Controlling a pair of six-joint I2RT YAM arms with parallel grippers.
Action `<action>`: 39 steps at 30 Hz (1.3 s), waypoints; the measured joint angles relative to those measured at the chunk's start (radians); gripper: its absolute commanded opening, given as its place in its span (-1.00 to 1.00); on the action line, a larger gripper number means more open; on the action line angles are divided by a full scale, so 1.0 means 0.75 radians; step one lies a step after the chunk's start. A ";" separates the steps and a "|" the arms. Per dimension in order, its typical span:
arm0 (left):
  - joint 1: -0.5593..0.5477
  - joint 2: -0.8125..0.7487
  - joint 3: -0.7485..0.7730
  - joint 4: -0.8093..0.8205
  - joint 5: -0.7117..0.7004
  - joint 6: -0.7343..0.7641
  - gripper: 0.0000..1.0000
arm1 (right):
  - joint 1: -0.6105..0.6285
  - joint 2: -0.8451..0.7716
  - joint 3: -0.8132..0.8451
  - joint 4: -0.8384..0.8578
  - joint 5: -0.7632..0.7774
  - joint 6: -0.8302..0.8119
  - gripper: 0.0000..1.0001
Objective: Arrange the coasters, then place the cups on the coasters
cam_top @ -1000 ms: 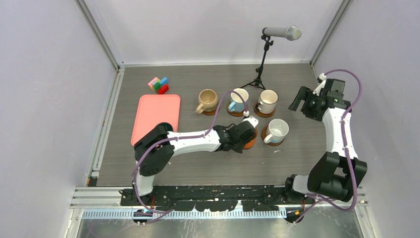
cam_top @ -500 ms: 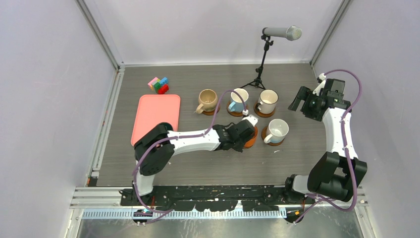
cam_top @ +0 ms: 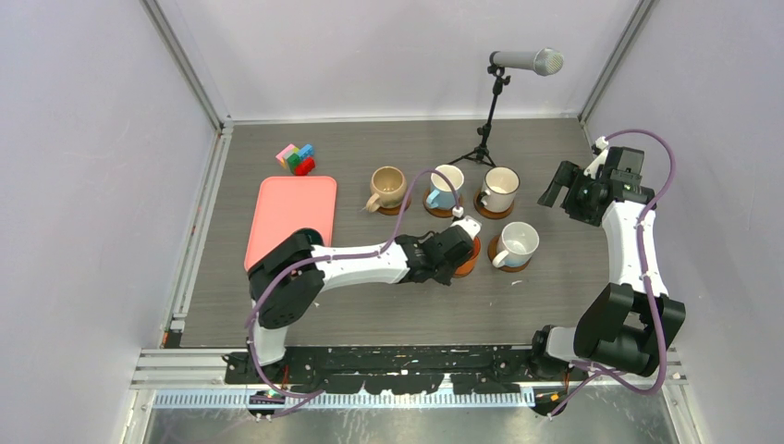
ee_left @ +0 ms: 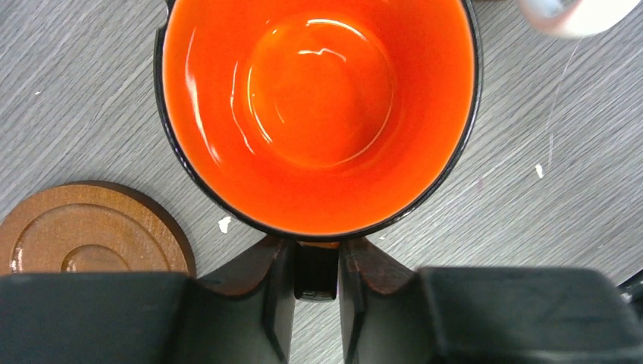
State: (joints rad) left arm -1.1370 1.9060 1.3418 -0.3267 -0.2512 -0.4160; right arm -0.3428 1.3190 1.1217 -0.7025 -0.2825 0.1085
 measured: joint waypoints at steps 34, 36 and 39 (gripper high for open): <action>0.599 -0.561 0.127 -0.605 0.508 0.584 0.99 | 0.000 -0.003 0.023 -0.012 -0.072 -0.021 0.80; 0.743 -0.610 0.128 -0.709 0.581 0.678 0.99 | 0.000 -0.003 0.025 -0.012 -0.083 -0.021 0.80; 0.945 -0.678 0.118 -0.855 0.651 0.818 0.99 | 0.000 -0.001 0.025 -0.012 -0.099 -0.021 0.80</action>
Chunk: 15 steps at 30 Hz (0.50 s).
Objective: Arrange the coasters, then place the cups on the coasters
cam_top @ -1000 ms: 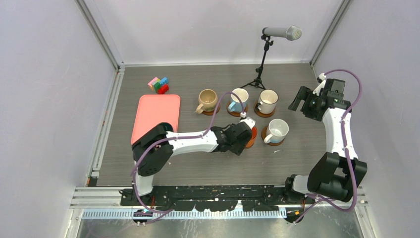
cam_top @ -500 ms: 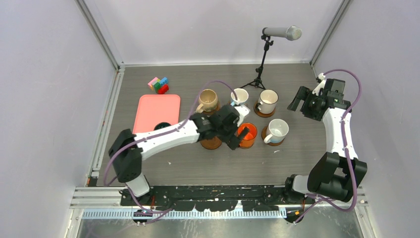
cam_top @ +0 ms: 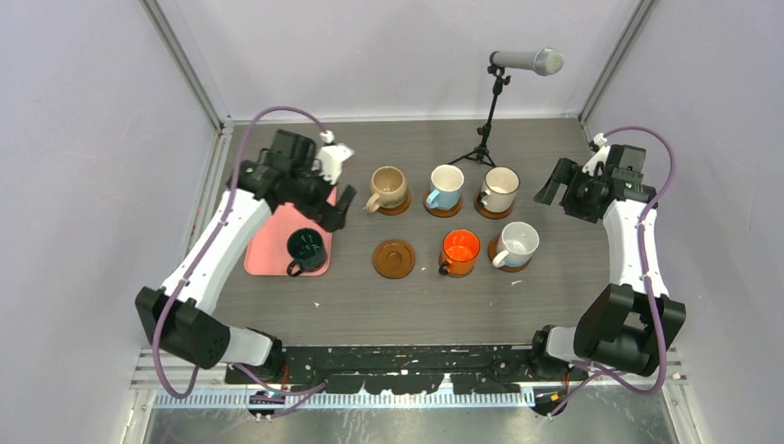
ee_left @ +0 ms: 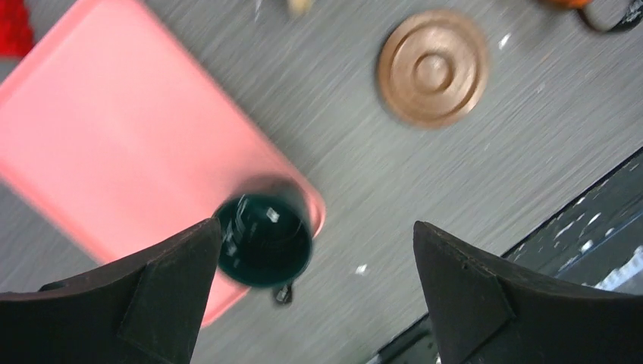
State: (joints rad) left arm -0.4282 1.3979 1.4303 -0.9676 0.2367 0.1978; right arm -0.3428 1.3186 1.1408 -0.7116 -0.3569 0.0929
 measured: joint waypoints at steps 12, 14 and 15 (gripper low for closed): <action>0.626 -0.205 -0.374 -0.240 0.062 0.507 0.80 | 0.000 0.023 0.000 0.002 -0.041 0.000 0.79; 0.647 -0.205 -0.463 -0.238 0.063 0.547 0.79 | 0.000 0.023 0.000 0.004 -0.041 0.001 0.79; 0.649 -0.207 -0.510 -0.230 0.065 0.561 0.79 | 0.000 0.023 0.000 0.005 -0.042 0.000 0.79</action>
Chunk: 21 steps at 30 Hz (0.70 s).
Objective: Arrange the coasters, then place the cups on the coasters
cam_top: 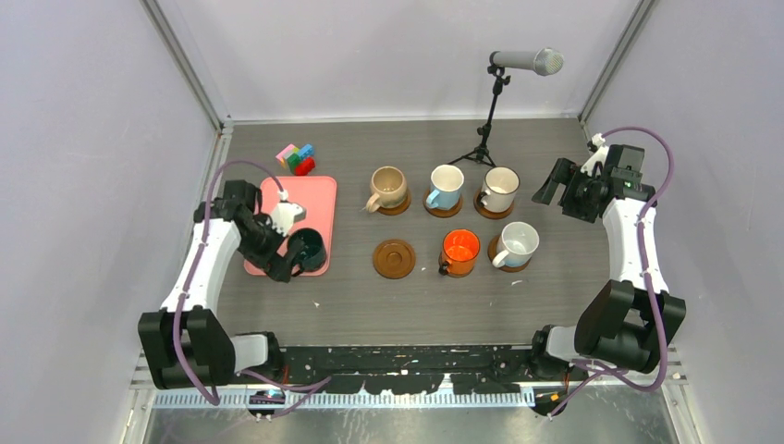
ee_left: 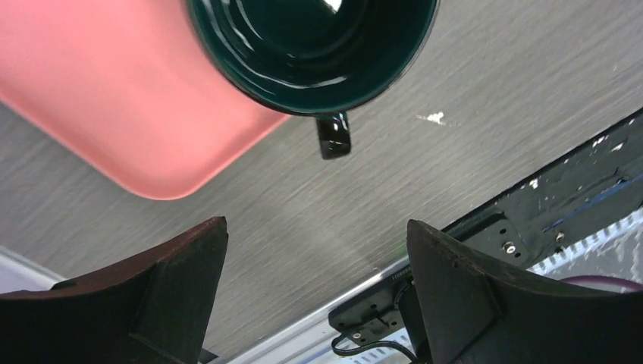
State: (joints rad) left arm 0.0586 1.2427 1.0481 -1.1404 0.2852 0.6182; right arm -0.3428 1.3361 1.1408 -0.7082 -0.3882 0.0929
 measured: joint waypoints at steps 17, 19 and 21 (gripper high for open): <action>0.001 0.137 -0.286 0.448 0.053 -0.052 0.18 | 0.000 0.009 0.000 0.003 -0.015 -0.001 0.77; 0.005 0.147 -0.289 0.496 0.053 -0.067 0.07 | 0.000 0.013 0.000 0.002 -0.018 -0.001 0.77; 0.013 0.147 -0.289 0.544 0.055 -0.081 0.00 | 0.000 0.017 0.000 0.002 -0.020 -0.001 0.77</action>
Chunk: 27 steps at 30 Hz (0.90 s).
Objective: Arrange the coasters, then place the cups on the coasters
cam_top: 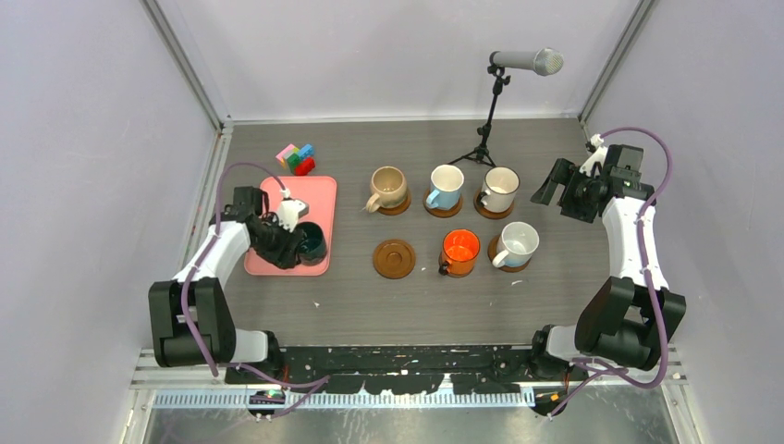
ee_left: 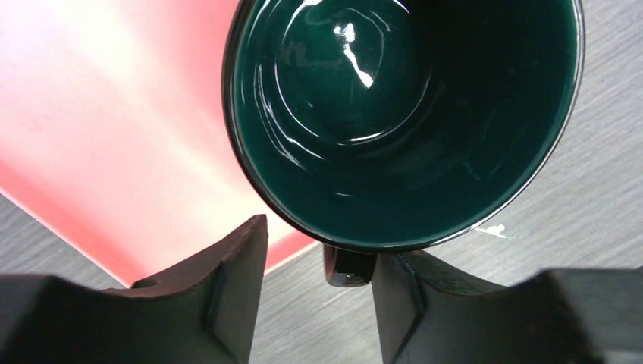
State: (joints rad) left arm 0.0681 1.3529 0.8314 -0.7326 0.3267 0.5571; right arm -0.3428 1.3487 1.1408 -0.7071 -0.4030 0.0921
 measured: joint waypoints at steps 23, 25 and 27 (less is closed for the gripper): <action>0.020 -0.043 0.002 0.109 0.083 -0.048 -1.00 | 0.000 0.006 0.000 0.000 -0.002 -0.004 0.77; 0.020 -0.098 0.015 0.089 0.104 -0.101 -1.00 | 0.000 0.009 0.000 -0.001 -0.003 -0.004 0.77; 0.002 -0.153 0.042 0.083 0.125 -0.154 -1.00 | 0.000 0.009 0.000 -0.001 -0.004 -0.004 0.77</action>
State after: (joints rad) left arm 0.0696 1.2381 0.8631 -0.6704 0.4202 0.4416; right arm -0.3428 1.3552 1.1408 -0.7074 -0.4057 0.0891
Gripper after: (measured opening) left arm 0.190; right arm 0.886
